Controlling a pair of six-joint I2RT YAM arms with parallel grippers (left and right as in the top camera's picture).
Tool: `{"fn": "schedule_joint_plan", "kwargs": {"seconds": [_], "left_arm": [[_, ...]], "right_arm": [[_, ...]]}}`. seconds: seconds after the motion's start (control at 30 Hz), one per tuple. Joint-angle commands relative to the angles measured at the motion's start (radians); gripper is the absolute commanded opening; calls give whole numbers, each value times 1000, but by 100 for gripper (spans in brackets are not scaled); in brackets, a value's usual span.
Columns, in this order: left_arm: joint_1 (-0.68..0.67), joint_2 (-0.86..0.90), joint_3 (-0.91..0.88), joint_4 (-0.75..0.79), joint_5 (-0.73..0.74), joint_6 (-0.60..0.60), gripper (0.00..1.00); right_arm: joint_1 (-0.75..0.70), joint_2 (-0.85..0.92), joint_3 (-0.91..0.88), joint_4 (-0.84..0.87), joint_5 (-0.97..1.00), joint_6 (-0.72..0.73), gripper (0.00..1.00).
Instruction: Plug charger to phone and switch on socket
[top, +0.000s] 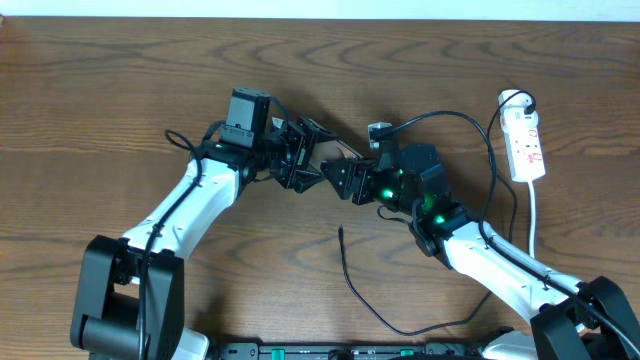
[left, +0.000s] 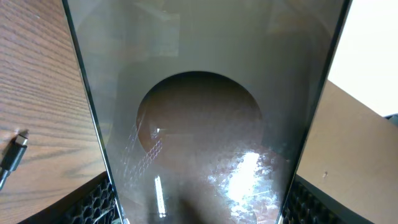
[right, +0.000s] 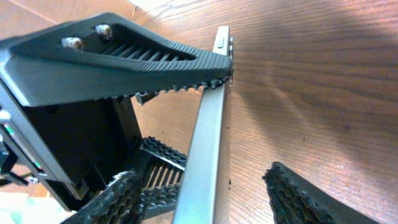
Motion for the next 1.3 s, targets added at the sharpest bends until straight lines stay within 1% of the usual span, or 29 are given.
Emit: {"fn": "schedule_joint_plan", "kwargs": {"seconds": [0.0,0.03,0.13,0.17,0.3,0.43,0.5,0.57,0.63,0.67,0.73,0.8,0.87,1.0,1.13,1.17,1.27], "left_arm": [[-7,-14,3,8,12,-6,7],[-7,-14,3,8,12,-6,8],[-7,-14,3,7,12,-5,7],[-7,-14,3,8,9,-5,7],[-8,-14,3,7,-14,-5,7],[-8,-14,3,7,-16,-5,7],[-8,-14,3,7,-30,-5,7],[-8,-14,3,7,-33,-5,8],[-8,-14,3,7,-33,-5,17],[-8,-14,3,7,-33,-4,26],[-7,-14,3,7,-32,0,39],[-6,-14,3,6,-32,3,62],[-6,-14,3,6,-19,6,74],[-3,-14,3,8,32,16,81],[14,-15,3,9,76,60,83],[20,-15,3,11,89,61,86],[50,-15,3,61,165,87,90]], "right_arm": [[11,8,14,-5,9,-7,53],[11,8,14,-6,9,-6,49],[11,8,14,-13,21,11,43],[11,8,14,-16,27,12,40],[11,8,14,-30,31,11,22],[11,8,14,-46,32,12,15],[11,8,14,-51,31,12,2],[11,8,14,-53,31,11,1],[11,8,14,-53,31,11,1],[10,8,14,-53,32,11,1],[8,8,14,-53,32,11,1],[6,8,14,-53,31,11,1],[-4,8,14,-60,31,12,1],[-50,8,14,-113,31,11,1],[-106,8,14,-152,18,11,1],[-118,8,14,-151,10,11,1],[-158,8,14,-147,-19,11,1]]}}
